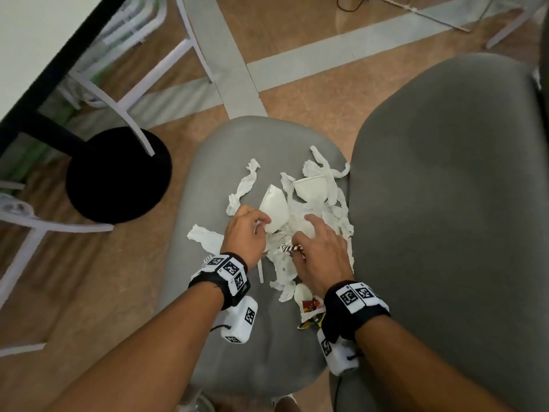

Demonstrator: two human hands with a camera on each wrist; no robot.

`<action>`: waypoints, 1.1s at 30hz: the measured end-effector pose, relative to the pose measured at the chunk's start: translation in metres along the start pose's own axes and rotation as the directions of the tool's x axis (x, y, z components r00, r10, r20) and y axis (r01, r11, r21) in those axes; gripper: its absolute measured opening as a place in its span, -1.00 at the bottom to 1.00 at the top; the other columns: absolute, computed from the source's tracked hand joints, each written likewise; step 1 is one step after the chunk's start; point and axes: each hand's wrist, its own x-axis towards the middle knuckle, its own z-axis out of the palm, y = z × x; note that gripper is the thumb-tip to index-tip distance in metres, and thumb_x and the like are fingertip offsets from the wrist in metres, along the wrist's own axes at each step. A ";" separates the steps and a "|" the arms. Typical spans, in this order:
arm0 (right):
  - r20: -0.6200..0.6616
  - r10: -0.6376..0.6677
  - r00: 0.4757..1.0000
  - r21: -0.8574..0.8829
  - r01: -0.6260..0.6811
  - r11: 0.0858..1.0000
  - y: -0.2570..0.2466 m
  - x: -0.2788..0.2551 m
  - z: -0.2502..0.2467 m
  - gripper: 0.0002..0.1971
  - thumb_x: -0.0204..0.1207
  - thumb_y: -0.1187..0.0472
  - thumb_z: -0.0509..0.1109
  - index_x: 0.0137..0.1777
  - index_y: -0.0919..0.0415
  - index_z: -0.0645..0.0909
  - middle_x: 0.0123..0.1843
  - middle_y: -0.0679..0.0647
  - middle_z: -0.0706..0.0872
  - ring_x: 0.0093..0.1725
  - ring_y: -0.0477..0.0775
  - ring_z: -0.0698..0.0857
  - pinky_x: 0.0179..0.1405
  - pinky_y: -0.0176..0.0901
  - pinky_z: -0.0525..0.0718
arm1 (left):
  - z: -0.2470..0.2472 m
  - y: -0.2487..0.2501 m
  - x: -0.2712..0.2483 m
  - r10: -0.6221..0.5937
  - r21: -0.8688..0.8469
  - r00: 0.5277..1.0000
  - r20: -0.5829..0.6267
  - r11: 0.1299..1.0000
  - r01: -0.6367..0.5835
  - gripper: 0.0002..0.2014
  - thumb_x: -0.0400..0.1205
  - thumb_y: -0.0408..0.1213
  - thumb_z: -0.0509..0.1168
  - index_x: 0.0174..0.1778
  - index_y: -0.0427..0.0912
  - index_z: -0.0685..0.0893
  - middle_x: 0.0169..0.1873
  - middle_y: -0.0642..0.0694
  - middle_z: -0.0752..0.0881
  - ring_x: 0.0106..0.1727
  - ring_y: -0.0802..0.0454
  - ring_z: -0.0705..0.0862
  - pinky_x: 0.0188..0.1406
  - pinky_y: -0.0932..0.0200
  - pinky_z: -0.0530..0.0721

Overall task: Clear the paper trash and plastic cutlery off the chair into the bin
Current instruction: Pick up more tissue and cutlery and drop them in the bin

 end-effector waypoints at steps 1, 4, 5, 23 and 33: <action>-0.011 -0.002 1.000 0.041 0.002 0.999 -0.004 -0.003 -0.001 -0.85 0.50 0.11 0.40 0.05 -0.07 0.60 0.52 0.07 0.45 0.35 0.20 0.57 0.33 0.27 0.54 | -0.006 -0.003 -0.006 -0.005 -0.016 1.000 -0.012 1.000 0.005 -0.77 0.64 -0.46 0.24 -0.07 -0.10 0.76 0.02 0.09 0.56 -0.18 0.13 0.58 -0.05 0.31 0.51; -0.066 -0.015 0.998 0.087 0.021 0.996 -0.020 -0.013 -0.003 -0.84 0.46 0.13 0.43 0.01 -0.11 0.62 0.33 -0.04 0.55 0.23 0.13 0.58 0.32 0.16 0.52 | -0.023 -0.020 -0.026 -0.024 -0.067 0.998 -0.051 0.998 0.020 -0.75 0.62 -0.48 0.23 -0.10 -0.05 0.75 0.00 0.08 0.58 -0.20 0.17 0.59 -0.01 0.27 0.57; -0.095 -0.032 0.995 0.077 0.039 0.996 -0.029 -0.016 -0.002 -0.84 0.45 0.13 0.44 0.00 -0.11 0.63 0.28 -0.07 0.57 0.22 0.10 0.57 0.29 0.12 0.51 | -0.030 -0.029 -0.033 -0.032 -0.074 0.997 -0.066 0.997 0.027 -0.75 0.61 -0.47 0.23 -0.12 -0.04 0.74 -0.02 0.09 0.58 -0.24 0.19 0.58 -0.04 0.25 0.57; 0.186 -0.320 0.929 0.293 0.259 0.920 -0.256 -0.125 0.130 -0.82 0.59 0.03 0.30 0.16 -0.02 0.51 0.11 -0.02 0.68 0.01 0.14 0.71 -0.07 0.06 0.69 | -0.141 -0.259 -0.268 -0.532 -0.289 0.806 -0.259 0.839 0.461 -0.67 0.53 -0.38 0.32 0.21 -0.06 0.62 0.02 -0.03 0.71 -0.02 0.04 0.70 0.02 0.10 0.73; 0.672 -0.202 0.713 -0.040 0.306 0.951 -0.311 -0.133 0.217 -0.50 0.58 0.06 0.30 0.49 0.15 0.32 0.38 0.26 0.60 0.30 0.37 0.63 0.26 0.14 0.64 | -0.155 -0.353 -0.338 -0.657 -0.253 0.722 -0.216 0.752 0.608 -0.64 0.48 -0.46 0.34 0.21 -0.21 0.66 0.07 -0.11 0.58 0.02 -0.05 0.64 0.14 0.18 0.61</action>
